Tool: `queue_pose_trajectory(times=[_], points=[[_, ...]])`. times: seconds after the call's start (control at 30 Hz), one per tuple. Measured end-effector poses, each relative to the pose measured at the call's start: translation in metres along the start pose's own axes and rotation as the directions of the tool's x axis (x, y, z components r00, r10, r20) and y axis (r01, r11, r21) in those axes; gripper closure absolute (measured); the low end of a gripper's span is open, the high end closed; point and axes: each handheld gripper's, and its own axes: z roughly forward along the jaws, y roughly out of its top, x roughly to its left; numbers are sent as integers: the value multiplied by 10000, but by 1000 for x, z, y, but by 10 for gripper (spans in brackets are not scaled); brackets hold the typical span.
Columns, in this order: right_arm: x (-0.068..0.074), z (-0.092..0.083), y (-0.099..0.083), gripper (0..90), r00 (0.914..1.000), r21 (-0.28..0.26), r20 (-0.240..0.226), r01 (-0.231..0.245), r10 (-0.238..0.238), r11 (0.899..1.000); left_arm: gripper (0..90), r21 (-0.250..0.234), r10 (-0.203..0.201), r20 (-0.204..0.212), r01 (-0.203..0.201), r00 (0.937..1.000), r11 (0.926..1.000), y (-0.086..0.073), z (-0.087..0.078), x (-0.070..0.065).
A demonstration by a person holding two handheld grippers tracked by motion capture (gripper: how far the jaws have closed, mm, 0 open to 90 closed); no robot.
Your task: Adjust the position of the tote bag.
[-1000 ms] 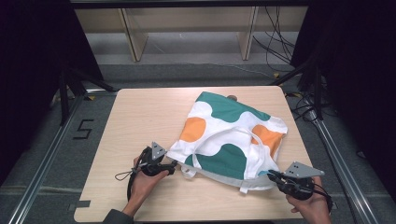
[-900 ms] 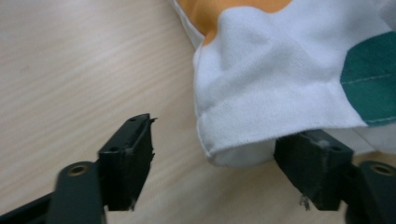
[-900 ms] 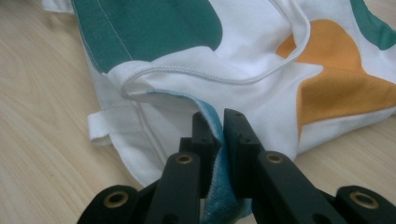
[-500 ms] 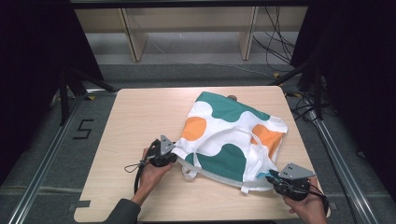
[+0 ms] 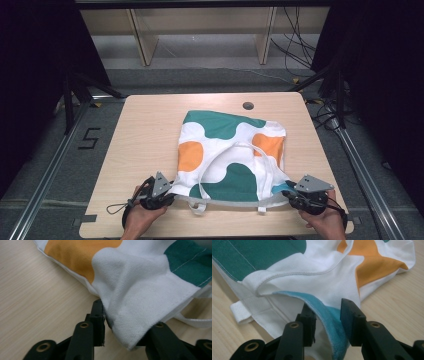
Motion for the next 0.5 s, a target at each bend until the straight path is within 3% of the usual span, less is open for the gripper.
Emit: queue_pose_trajectory(times=[0.07,0.1,0.13,0.17,0.23,0.27,0.33,0.4,0.5], points=[[2,1,2,647,9997,117,85,232,-233,9997,577,-113,-191,-105,190,9998,9998,2,-4,1],[2,1,2,645,9995,116,124,284,-285,9995,538,-496,-426,-345,408,9985,9979,4,-4,-1],[3,0,2,643,9995,111,126,279,-280,9996,512,-490,-52,-471,29,9989,9988,7,-5,-1],[3,0,2,643,9996,81,111,255,-256,9996,485,-793,282,-505,-322,9983,9963,10,-4,0],[2,1,1,642,9998,84,53,168,-169,9998,442,-789,408,-528,-449,9978,9959,13,-2,-2],[1,1,1,641,9998,85,59,171,-172,9998,417,-561,74,-476,-100,9988,9984,13,-1,-6],[1,2,1,639,9998,113,60,170,-170,9998,394,-273,463,-583,-480,9972,9985,15,1,-6],[3,2,1,637,10000,157,41,79,-80,9998,393,-497,417,-694,-452,9967,9977,18,5,-8],[2,2,2,631,9999,134,78,132,-133,9998,396,-283,887,-652,-907,9939,9955,24,12,-10]])
